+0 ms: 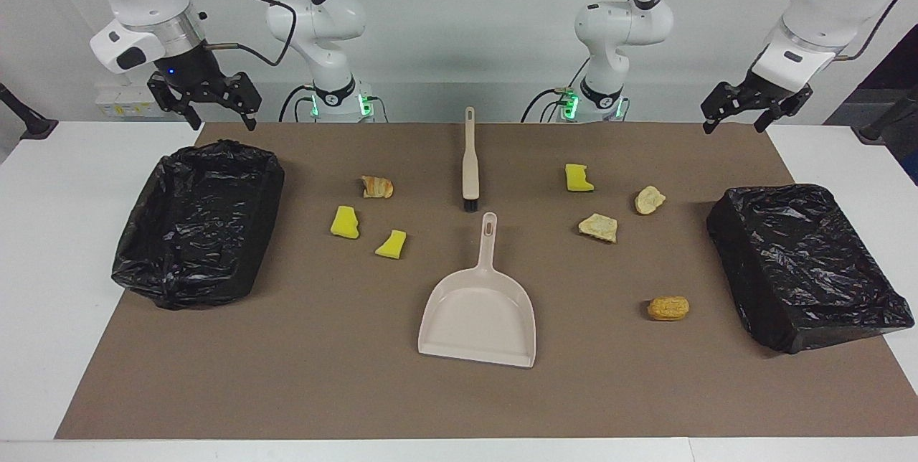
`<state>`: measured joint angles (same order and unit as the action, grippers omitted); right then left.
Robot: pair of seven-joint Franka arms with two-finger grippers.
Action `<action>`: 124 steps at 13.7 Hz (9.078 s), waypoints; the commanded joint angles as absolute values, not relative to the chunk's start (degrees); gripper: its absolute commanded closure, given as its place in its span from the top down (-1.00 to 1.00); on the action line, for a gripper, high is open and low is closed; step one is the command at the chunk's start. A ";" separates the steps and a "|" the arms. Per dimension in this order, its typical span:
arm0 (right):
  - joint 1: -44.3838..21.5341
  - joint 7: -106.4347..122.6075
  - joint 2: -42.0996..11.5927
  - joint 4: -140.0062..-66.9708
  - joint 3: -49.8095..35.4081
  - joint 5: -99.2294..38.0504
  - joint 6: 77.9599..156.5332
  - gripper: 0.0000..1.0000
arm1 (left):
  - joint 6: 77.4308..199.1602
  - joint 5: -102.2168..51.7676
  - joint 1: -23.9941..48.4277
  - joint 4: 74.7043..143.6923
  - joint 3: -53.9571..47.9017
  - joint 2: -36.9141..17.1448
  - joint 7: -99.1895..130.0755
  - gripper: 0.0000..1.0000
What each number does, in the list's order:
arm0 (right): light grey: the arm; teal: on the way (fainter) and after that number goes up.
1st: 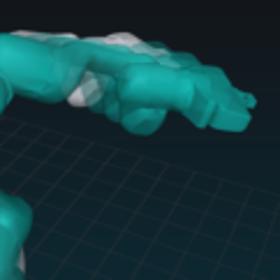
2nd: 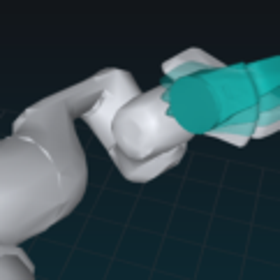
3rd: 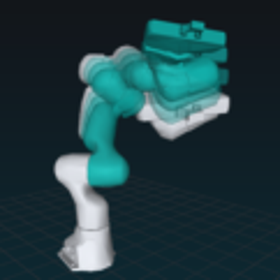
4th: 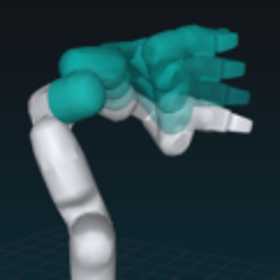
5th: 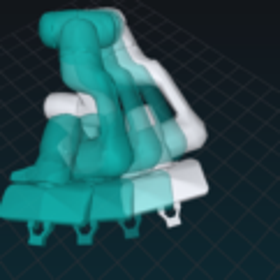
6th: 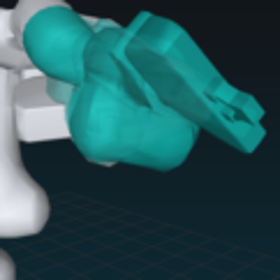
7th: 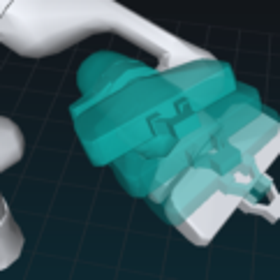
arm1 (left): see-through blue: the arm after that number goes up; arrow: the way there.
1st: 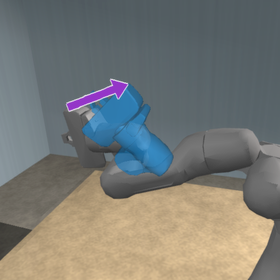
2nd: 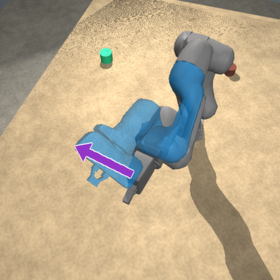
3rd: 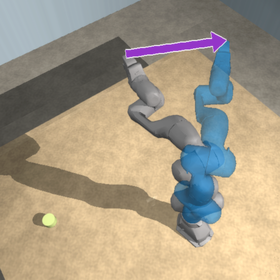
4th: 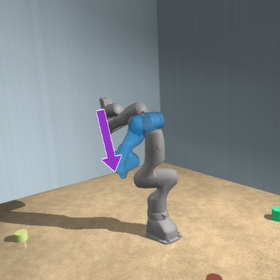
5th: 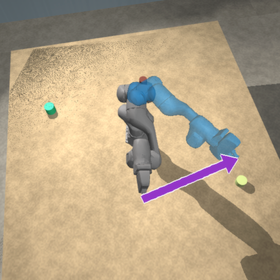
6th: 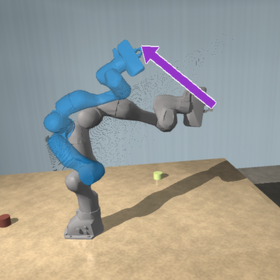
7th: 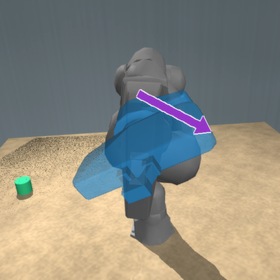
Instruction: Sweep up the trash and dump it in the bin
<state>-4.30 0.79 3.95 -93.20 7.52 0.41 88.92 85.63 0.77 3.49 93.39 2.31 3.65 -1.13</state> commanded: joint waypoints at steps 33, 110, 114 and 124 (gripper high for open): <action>-22.85 -42.42 -19.41 -80.60 6.25 -11.13 101.57 1.00 | 139.02 -11.34 30.06 145.79 -12.37 15.91 17.73 1.00; -32.79 48.43 -13.01 -109.60 4.75 5.80 112.93 -1.00 | 134.03 -7.12 4.46 127.97 -17.66 -5.01 1.58 -1.00; -31.73 47.47 -13.10 -110.04 4.75 5.80 112.94 -1.00 | 131.32 -8.69 12.55 128.76 -18.11 -3.70 5.17 -1.00; -31.73 46.93 -13.01 -110.21 4.75 5.71 113.03 -1.00 | 120.96 -11.69 15.58 125.43 -19.77 2.88 18.63 -1.00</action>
<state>-32.30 47.97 -13.55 -109.01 5.10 5.85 111.55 126.17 -10.53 18.59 126.33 -19.75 -1.38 18.36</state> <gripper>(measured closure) 0.678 0.740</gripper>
